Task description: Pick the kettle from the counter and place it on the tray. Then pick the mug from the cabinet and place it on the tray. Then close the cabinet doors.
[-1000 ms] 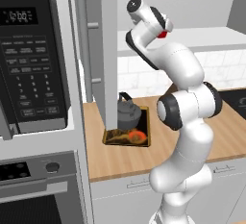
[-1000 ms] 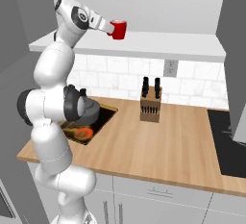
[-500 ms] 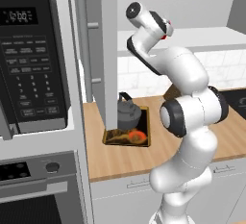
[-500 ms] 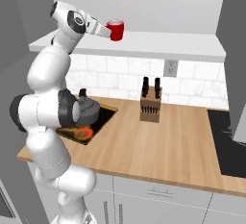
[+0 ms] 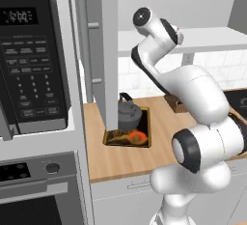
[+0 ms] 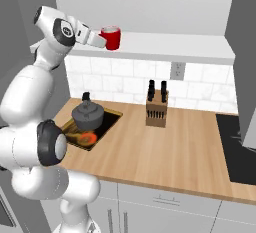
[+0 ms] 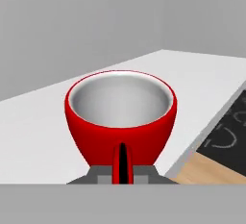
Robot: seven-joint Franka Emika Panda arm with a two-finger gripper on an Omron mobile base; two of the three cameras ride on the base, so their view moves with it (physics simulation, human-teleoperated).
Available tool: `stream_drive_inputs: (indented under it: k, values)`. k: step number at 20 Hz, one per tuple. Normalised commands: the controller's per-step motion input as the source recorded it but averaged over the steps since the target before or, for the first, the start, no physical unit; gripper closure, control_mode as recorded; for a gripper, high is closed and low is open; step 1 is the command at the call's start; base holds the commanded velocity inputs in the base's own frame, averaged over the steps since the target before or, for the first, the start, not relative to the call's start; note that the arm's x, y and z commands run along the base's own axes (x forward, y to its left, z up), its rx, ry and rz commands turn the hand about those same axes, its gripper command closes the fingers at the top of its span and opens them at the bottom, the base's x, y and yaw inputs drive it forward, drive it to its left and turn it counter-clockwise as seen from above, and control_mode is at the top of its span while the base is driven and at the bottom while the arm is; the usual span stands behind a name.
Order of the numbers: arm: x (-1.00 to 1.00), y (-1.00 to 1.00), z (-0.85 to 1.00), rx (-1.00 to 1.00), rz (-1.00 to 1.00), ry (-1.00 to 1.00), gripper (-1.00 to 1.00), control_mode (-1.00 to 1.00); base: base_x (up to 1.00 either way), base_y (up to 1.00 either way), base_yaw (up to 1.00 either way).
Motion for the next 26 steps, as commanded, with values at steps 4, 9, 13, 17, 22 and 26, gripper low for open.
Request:
stream_drive_inputs:
  k: [4,9,13,17,22,26]
  values:
    - [-1.00,-0.03,-0.05,0.00,0.13,-0.07,1.00,-1.00,0.00,0.00,0.00]
    - [-1.00,-0.03,-0.03,-0.01,0.43,0.00,1.00,-1.00,0.00,0.00,0.00]
    - [-0.91,0.03,-0.19,-0.05,0.84,0.07,1.00,-1.00,0.00,0.00,0.00]
    - [-0.54,0.07,-0.30,-0.04,0.97,0.12,1.00,-1.00,0.00,0.00,0.00]
    - [-0.06,0.07,-0.32,0.00,0.72,0.12,1.00,-1.00,0.00,0.00,0.00]
    - [0.00,0.00,-0.01,0.00,0.07,0.00,1.00,-1.00,0.00,0.00,0.00]
